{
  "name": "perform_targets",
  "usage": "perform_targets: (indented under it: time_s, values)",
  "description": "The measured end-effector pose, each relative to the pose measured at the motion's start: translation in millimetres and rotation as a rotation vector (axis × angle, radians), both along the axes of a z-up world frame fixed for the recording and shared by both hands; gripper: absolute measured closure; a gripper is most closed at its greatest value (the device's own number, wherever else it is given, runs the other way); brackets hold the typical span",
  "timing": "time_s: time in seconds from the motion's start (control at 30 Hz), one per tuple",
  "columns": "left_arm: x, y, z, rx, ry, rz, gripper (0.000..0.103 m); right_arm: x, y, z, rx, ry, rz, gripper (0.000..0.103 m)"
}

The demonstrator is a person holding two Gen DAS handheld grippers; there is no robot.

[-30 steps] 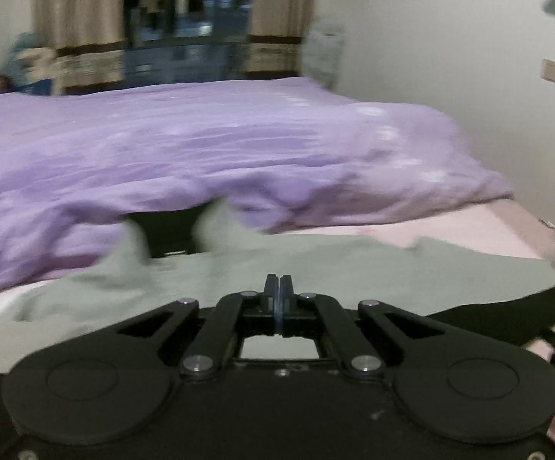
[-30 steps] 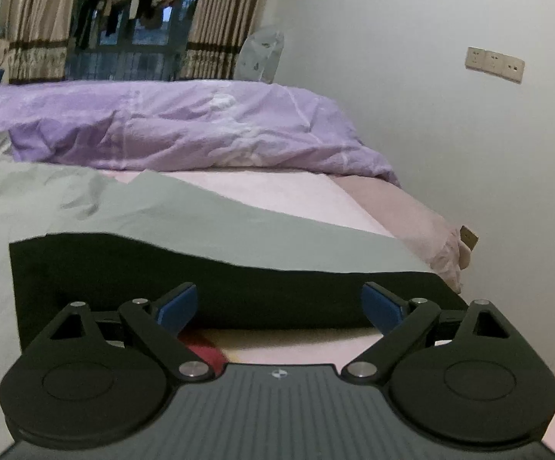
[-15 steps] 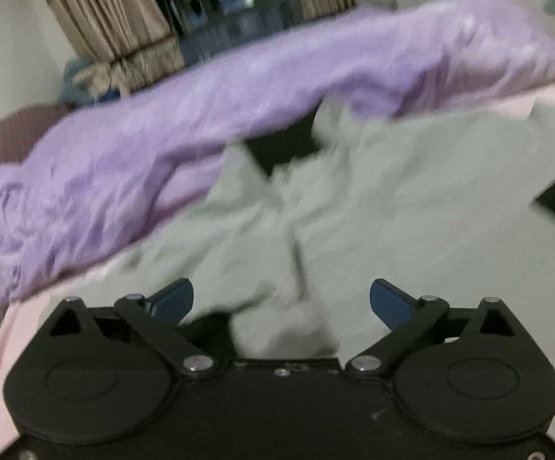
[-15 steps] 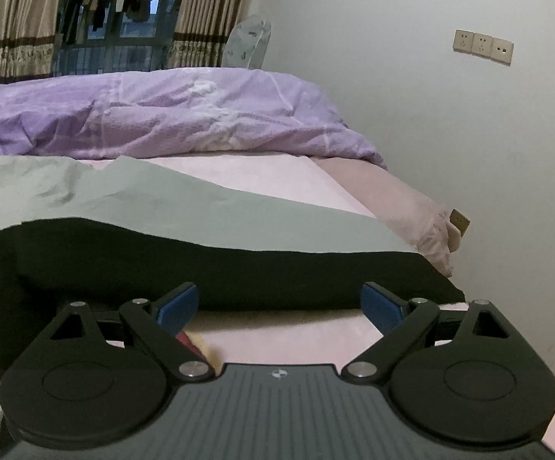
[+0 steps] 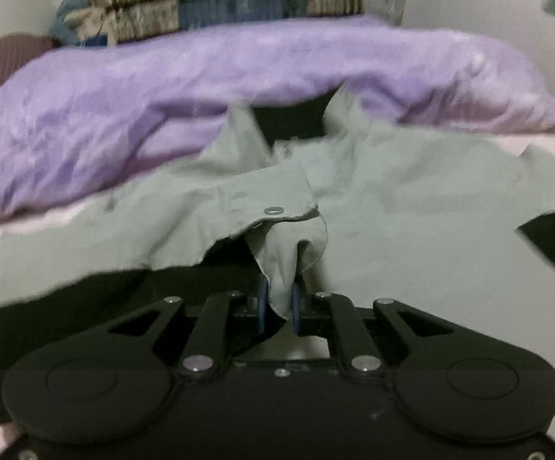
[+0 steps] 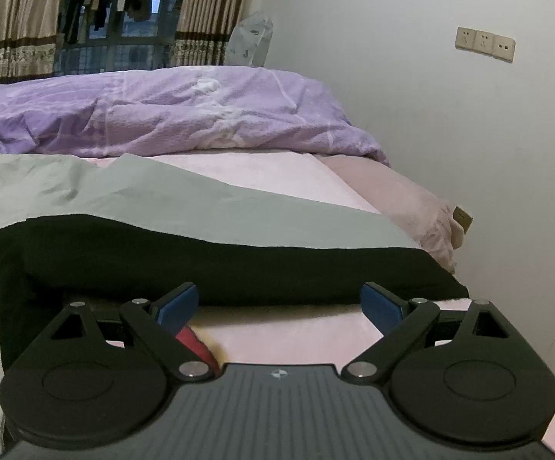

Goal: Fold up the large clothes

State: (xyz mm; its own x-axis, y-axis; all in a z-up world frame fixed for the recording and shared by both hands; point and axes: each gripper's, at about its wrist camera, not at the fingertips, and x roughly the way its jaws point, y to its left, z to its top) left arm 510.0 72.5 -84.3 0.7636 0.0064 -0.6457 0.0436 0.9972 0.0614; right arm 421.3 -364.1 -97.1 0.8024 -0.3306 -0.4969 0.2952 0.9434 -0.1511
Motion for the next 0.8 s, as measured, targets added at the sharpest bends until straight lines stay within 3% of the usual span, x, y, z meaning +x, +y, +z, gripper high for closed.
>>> perform_targets:
  time_s: [0.17,0.27,0.53,0.67,0.8]
  values:
    - [-1,-43,34,-0.045,-0.071,-0.113,0.092,3,-1,-2,0.008,0.011,-0.002,0.0]
    - [11,-72,40,-0.095,-0.06,-0.173,0.092,2,-2,1,0.012,0.013,-0.02,0.0]
    - [21,-148,11,-0.199,0.008,-0.327,0.092,3,-5,4,0.01,0.01,-0.055,0.0]
    - [24,-174,-11,-0.196,0.038,-0.333,0.092,4,-9,3,0.019,0.005,-0.069,0.0]
    - [24,-189,-15,-0.2,0.024,-0.342,0.092,6,-16,-1,0.039,0.02,-0.092,0.0]
